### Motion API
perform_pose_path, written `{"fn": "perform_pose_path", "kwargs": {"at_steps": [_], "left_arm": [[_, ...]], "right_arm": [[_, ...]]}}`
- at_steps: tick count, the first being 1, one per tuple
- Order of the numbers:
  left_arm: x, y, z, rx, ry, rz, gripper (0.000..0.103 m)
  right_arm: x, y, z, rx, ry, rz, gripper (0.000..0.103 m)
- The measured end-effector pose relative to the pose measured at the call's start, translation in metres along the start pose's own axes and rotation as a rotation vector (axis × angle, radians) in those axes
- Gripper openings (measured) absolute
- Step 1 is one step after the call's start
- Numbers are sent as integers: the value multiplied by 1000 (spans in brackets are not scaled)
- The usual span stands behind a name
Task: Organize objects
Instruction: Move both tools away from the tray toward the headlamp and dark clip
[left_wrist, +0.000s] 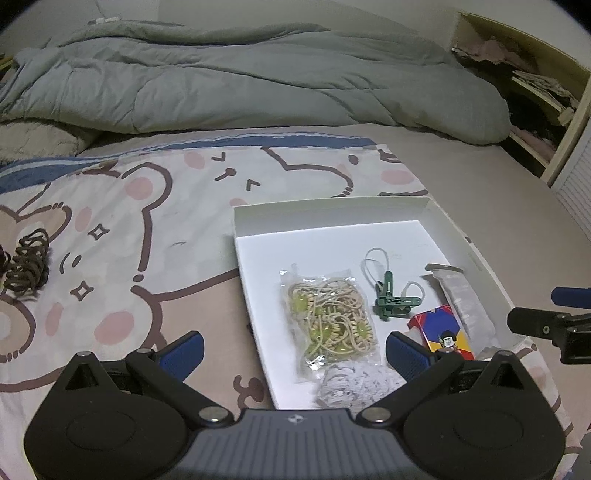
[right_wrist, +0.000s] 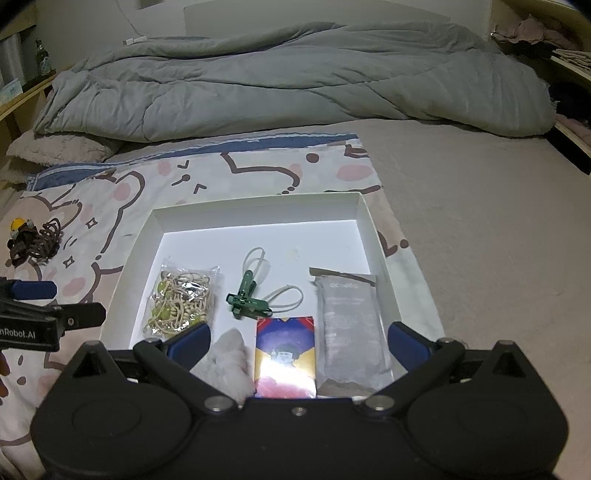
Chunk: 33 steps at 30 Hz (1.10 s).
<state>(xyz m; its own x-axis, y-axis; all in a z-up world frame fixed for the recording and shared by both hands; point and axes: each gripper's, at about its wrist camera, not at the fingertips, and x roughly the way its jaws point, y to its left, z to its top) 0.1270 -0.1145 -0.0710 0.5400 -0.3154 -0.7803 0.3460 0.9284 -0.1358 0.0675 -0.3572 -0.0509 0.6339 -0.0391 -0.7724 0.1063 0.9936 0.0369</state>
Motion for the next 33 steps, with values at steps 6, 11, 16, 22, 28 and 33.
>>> {"fn": "perform_pose_path", "kwargs": {"at_steps": [6,11,16,22,28,33], "left_arm": [[-6,20,6,-16,-13,14,103],[-20,41,10,-39,-37,27,103],[-35,60,14,-53,-65,53,103],[-53,86,14,-82,-95,87,103],[-66,110,13,-93,-111,127,103],[-76,136,8,-95,-111,184,103]], "right_arm": [[4,13,7,-13,-10,15,103],[9,28,15,-18,-14,40,103],[12,51,22,-40,-35,73,103],[10,77,28,-67,-64,111,103],[8,103,32,-81,-97,147,103],[11,126,35,-107,-108,182,103]]}}
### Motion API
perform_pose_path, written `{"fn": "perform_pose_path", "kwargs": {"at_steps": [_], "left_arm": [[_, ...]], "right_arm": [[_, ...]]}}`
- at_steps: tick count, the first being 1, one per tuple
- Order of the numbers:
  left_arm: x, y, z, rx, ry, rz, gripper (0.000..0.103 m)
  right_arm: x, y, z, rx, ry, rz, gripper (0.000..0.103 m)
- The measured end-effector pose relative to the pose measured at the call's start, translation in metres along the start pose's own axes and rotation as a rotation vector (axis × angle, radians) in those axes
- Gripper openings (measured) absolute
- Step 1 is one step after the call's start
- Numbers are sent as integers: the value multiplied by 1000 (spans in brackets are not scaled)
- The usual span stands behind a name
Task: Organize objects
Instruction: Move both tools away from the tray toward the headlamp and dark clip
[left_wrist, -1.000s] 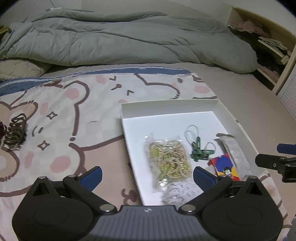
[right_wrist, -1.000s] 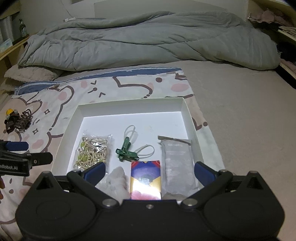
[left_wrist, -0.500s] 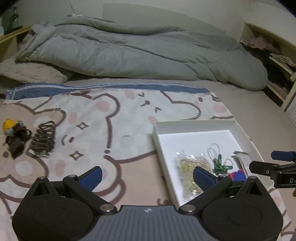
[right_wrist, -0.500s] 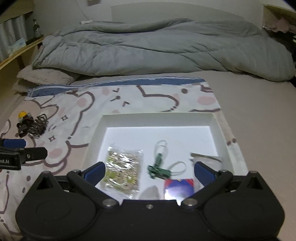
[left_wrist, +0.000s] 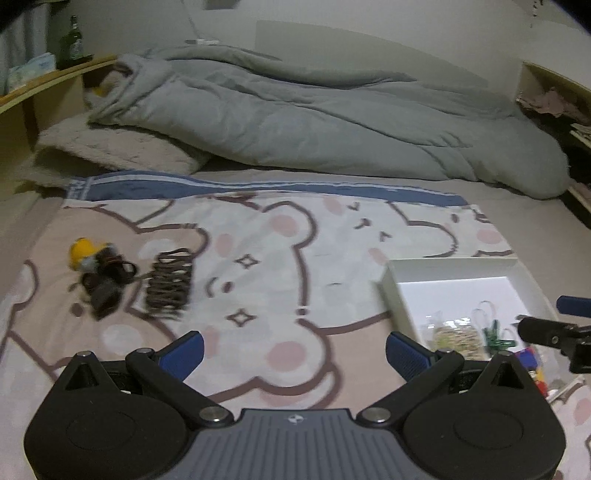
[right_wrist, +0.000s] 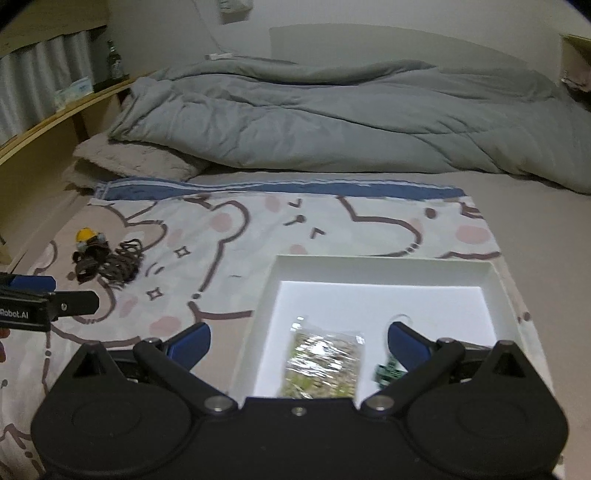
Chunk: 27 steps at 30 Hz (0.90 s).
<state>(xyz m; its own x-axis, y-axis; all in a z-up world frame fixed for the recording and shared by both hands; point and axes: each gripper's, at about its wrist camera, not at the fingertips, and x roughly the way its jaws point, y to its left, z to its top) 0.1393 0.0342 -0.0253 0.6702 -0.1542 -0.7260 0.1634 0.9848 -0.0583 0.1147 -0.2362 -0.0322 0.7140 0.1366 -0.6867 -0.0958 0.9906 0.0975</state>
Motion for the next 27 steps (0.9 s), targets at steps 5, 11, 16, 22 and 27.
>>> {"fn": "perform_pose_path", "kwargs": {"at_steps": [5,11,16,22,27], "left_arm": [[-6,28,-2,-24,-7,37,103],[-9,55,-5,-27,-6,71,103],[-10,74,-9,-21,-2,96,103],[-11,103,-14,-43,1,126,103],[-10,126,-19,-60,3,143,103]], "right_arm": [[10,21,5,-17,-4,32,103],[23,51,10,-49,-3,70,103],[35,72,13,-52,-8,100,103],[50,97,13,-59,-17,133,103],[64,117,14,-58,-17,181,103]]}}
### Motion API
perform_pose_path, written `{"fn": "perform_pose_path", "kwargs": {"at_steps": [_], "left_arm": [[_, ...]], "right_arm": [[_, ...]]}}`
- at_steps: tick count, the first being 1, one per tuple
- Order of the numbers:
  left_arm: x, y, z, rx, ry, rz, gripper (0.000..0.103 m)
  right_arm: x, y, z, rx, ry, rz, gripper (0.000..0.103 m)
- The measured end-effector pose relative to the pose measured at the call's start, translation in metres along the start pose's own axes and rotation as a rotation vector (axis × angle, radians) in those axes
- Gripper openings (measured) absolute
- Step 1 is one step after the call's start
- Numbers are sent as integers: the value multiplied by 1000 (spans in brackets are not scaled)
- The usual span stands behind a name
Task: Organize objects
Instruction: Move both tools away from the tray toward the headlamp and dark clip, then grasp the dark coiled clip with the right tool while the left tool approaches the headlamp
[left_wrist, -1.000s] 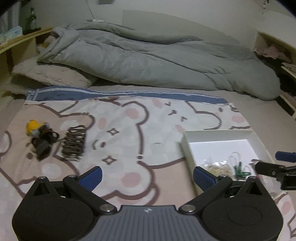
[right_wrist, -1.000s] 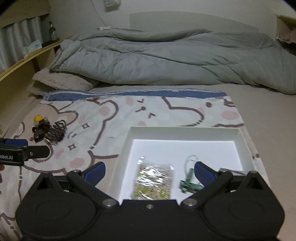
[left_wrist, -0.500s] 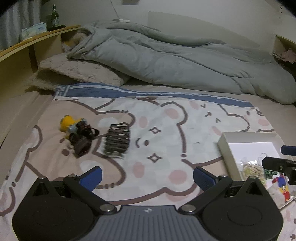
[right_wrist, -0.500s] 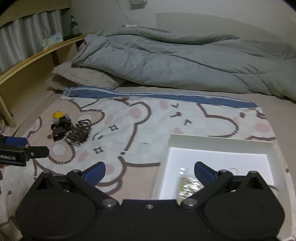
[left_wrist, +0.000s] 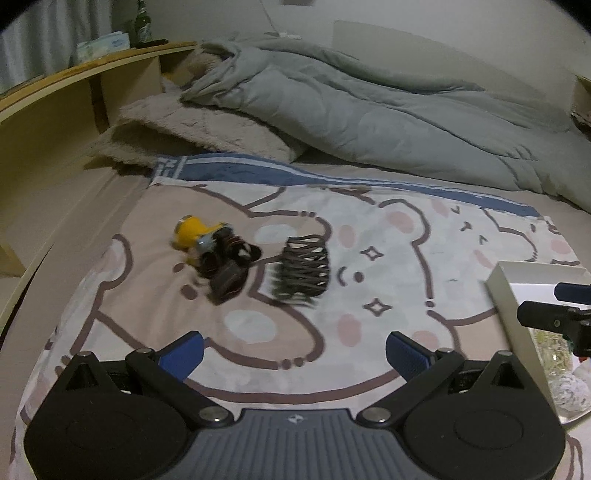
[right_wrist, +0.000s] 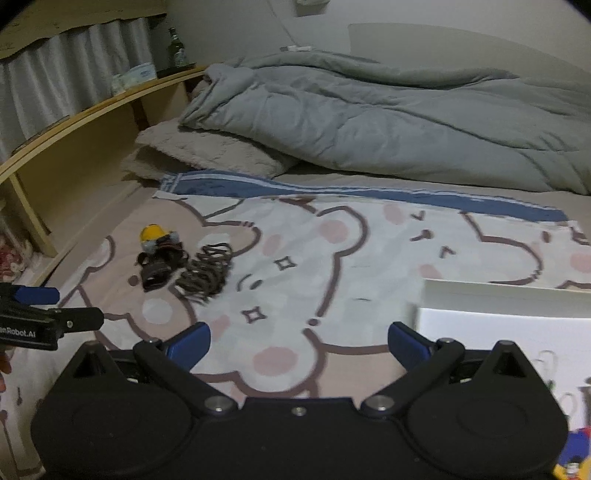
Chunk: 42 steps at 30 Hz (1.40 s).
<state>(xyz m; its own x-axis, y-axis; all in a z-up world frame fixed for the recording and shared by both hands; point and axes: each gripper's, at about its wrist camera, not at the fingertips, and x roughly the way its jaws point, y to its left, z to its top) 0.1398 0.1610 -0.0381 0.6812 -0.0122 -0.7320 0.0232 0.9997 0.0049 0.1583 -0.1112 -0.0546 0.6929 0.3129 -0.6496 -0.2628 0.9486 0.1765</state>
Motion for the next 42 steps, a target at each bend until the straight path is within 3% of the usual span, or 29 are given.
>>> {"fn": "perform_pose_path", "kwargs": {"at_steps": [11,18,23,27,32,36,40,42], "left_arm": [[13,49,-16,-7,14,42,103],[16,69,-21,-33,4,22,103],[16,75,-16,-66,-6,1,103],[14,78,-12,-85,-17,-28,103],[11,93,1,-164,-28,-83,101],[24,105,11,-227,-38,-104,94],[47,124,19,-366,-27,-149,84],[58,128,24,-396,-36,-154,80]], "right_arm": [[44,35,-9,-32,-12,71,103],[72,62,-15,-153,-97,32,103],[100,92,-21,-389,-157,-46,98],[121,117,-24,-535,-216,-111,79],[147,147,-39,-719,-271,-171,77],[166,167,-53,-893,-302,-220,65],[186,181,-68,-1090,-317,-307,52],[192,183,-70,-1126,-316,-315,49]]}}
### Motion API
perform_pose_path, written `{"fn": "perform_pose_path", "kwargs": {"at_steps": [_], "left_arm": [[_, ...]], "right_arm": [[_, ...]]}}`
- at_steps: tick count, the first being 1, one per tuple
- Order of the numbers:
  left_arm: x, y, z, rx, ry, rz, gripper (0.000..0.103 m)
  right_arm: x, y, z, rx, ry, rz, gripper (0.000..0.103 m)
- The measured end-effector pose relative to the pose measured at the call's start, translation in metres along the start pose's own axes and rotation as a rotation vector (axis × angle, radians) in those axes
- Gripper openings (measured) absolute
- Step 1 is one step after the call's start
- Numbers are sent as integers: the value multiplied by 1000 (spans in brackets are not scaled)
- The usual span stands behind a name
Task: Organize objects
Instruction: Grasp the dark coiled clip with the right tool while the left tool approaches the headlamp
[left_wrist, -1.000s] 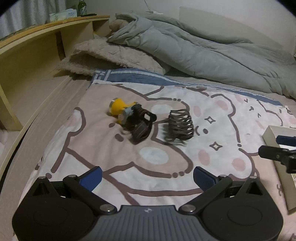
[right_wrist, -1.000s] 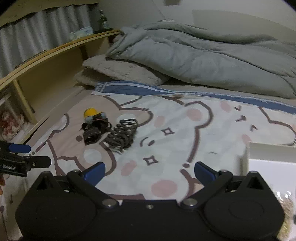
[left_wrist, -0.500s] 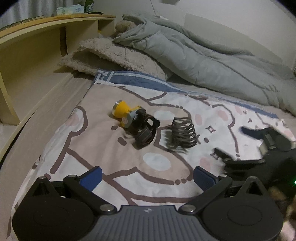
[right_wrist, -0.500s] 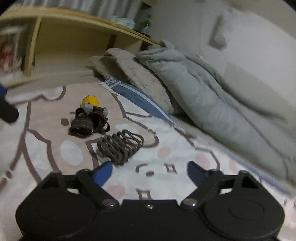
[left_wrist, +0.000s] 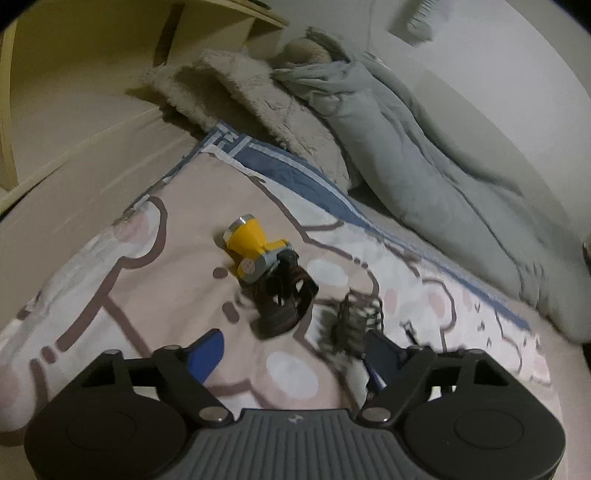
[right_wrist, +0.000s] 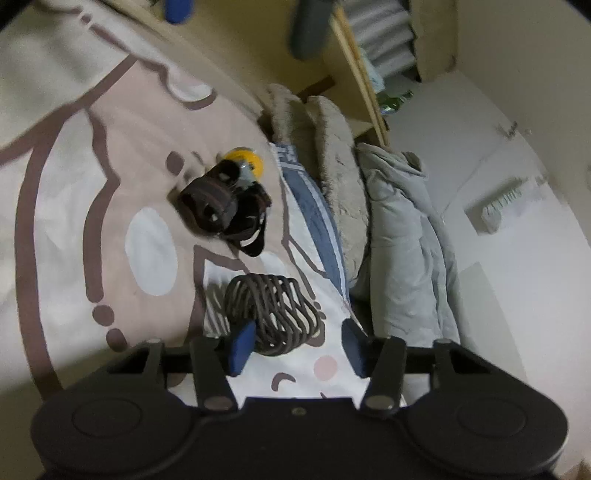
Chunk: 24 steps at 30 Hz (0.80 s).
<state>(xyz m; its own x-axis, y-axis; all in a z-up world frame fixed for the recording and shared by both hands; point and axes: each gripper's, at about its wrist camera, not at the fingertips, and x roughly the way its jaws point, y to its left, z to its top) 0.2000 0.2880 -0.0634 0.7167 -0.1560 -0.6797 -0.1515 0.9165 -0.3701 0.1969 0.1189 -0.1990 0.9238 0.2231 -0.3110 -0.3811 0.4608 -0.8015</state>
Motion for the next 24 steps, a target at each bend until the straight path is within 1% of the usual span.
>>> {"fn": "perform_pose_path", "kwargs": {"at_steps": [4,5,6,8,9,10,11,13,15,16,17,18,19,24], "left_arm": [[23,-2,8,-6,-14,0,75],[31,-3,10,-6,-9,-2,74],[39,-4,10,-4,-3,-2,74],[55,-9,10,9,12,9,74],[62,-11,9,14,17,18,73],[69,-12,8,18,21,26,70],[75,-13,7,23,26,30,61],[85,-14,5,31,39,33,54],[93,-14,3,38,51,51,50],[96,-14,2,40,55,64,41],[98,-14,2,38,55,79,17],[99,-13,2,32,52,97,3],[99,-12,1,27,52,109,0],[90,-13,-4,42,46,102,0]], "right_arm": [[10,4,1,-29,5,5,45],[12,6,1,-44,0,2,44],[15,7,1,-61,-6,-3,41],[18,11,2,-96,-18,-3,32],[19,11,2,-104,-23,2,22],[20,9,2,-89,-27,21,10],[19,4,2,-50,-24,49,10],[18,-9,2,48,-15,89,9],[15,-20,-1,109,-10,129,8],[14,-25,-3,127,-7,142,8],[12,-29,-4,143,-5,154,7],[10,-33,-5,161,-2,167,7],[8,-38,-7,181,4,183,7],[-10,-59,-16,272,36,254,6]]}}
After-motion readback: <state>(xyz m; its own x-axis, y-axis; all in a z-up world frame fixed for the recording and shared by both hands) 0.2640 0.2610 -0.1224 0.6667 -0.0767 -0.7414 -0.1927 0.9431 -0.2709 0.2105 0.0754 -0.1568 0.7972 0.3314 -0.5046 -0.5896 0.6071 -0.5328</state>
